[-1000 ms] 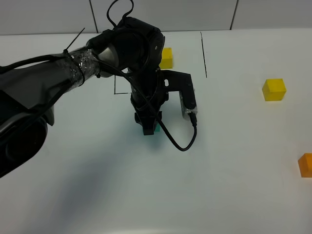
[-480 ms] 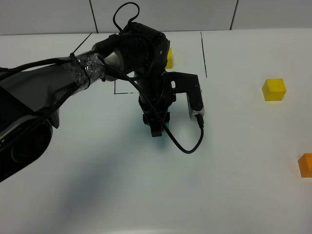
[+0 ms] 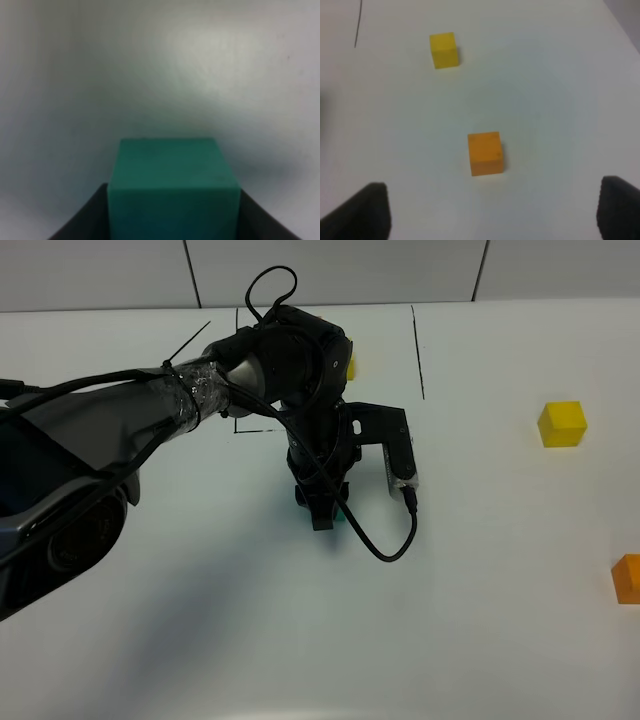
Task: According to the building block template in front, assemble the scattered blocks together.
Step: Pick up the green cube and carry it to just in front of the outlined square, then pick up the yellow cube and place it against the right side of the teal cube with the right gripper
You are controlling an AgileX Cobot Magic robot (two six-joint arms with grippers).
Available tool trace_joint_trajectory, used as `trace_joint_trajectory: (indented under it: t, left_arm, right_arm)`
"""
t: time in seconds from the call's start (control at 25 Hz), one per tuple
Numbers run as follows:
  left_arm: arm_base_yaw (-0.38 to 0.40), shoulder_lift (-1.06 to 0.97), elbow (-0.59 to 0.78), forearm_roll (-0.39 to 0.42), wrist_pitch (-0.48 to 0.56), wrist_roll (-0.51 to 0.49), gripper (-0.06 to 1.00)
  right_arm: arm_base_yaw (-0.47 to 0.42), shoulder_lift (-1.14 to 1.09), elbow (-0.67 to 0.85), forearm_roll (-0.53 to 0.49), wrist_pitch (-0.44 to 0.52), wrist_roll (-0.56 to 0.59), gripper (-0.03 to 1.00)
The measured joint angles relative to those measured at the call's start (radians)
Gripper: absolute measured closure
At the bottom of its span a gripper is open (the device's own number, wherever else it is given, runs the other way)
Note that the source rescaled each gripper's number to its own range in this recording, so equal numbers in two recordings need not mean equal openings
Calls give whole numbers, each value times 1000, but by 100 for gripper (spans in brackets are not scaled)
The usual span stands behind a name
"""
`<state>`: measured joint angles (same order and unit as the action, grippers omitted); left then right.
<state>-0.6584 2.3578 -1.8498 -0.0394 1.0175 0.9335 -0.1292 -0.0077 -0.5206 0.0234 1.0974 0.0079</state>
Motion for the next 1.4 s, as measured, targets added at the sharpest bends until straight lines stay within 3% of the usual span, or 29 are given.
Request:
trace_joint_trajectory:
  t: [1.0,1.08,1.32,1.4]
  left_arm:
    - [0,1,-1,0,-3,-3,93]
    - [0,3,-1,-2,-10,-3,84]
    - [0,10,-3,-3,16,-5,21]
    - [0,0,-3,-3,30,-11,6]
  right_arm:
    - [0,0,0,0,0,1,28]
    - [0,0,0,0,0,1,28]
    - [0,0,0,0,0,3,28]
    - [0,0,0,0,0,3,28]
